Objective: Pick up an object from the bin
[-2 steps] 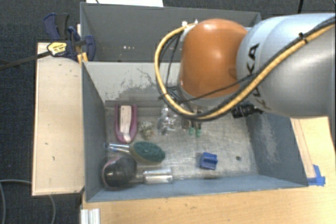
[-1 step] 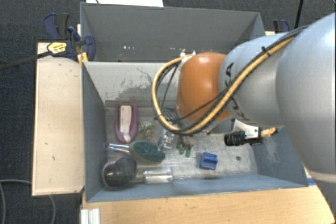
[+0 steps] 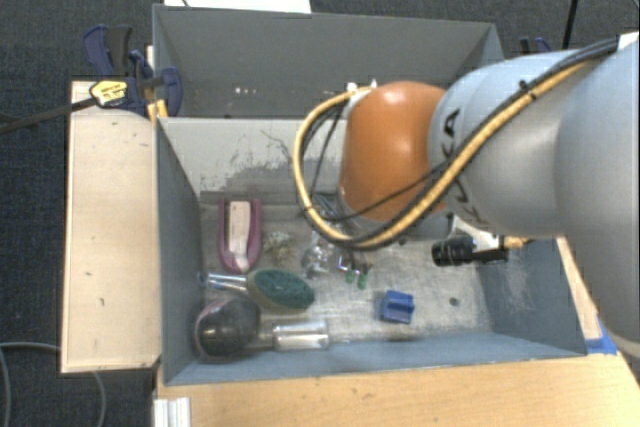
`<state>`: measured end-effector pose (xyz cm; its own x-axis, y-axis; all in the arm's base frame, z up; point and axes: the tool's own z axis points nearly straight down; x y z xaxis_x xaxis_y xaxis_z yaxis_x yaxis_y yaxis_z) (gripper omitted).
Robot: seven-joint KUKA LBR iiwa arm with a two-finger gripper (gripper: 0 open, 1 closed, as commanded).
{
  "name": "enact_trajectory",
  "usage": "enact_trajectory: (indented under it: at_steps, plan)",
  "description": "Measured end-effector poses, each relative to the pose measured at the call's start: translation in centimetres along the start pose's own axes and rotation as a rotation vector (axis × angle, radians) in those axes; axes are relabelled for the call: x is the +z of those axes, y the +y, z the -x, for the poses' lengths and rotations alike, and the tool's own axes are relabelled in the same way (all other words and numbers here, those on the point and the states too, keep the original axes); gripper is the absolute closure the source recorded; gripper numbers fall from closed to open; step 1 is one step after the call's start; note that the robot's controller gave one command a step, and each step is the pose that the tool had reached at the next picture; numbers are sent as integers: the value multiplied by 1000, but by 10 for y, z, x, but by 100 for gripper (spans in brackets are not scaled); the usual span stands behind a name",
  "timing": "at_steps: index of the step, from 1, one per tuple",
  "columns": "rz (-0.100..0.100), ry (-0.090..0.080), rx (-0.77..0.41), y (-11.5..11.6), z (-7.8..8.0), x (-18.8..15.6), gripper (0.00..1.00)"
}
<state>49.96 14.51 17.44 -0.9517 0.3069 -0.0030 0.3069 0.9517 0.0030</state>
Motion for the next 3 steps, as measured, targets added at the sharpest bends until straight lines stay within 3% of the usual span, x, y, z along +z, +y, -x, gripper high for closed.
enact_trajectory:
  at_steps: [1,2,3]
  plan:
    - [-2,2,-1,-1,0,2,0]
    - [-3,1,-250,29,-32,93,0]
    - [-1,0,-246,30,-32,93,100]
